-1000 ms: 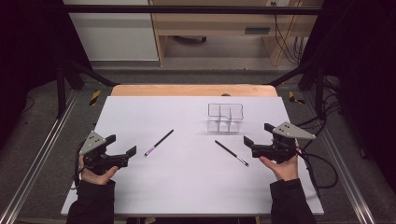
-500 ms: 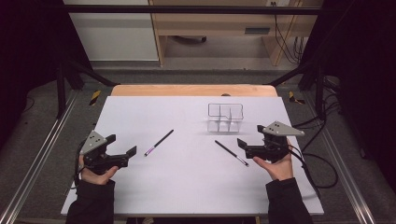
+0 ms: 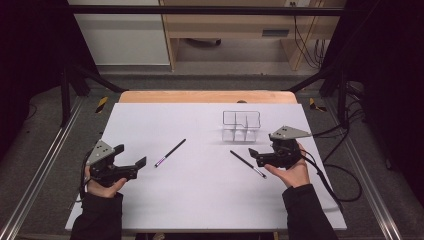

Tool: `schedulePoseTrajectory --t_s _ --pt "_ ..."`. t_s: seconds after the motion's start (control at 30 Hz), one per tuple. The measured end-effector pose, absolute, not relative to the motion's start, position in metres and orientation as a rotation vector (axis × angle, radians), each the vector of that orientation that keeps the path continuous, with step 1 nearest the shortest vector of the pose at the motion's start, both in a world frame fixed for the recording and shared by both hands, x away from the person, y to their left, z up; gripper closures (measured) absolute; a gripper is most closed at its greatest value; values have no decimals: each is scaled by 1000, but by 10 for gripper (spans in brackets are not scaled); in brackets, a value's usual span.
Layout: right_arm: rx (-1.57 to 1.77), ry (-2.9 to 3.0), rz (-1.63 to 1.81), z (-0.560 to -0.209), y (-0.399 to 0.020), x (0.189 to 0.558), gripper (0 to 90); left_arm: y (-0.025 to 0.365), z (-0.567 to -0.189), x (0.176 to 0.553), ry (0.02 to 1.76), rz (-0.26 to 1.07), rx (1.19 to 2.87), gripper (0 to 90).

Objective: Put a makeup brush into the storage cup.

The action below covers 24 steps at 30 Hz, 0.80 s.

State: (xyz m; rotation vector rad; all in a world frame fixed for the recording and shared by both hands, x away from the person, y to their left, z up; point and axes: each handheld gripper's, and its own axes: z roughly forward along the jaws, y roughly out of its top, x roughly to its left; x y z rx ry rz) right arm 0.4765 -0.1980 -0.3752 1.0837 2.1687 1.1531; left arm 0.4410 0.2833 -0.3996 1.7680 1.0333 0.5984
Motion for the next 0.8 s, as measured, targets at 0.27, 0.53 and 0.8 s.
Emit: schedulePoseTrajectory --t_s 0.27,0.53,0.8 --pt "1093 2241 1080 -385 -186 490 174 281 -401 442 1032 597 1781 58" --pt "1109 2293 1023 -393 -178 501 206 280 -403 442 1032 596 1795 58" --pt "1117 2351 957 -404 -171 507 260 277 -404 442 1023 600 1807 58"
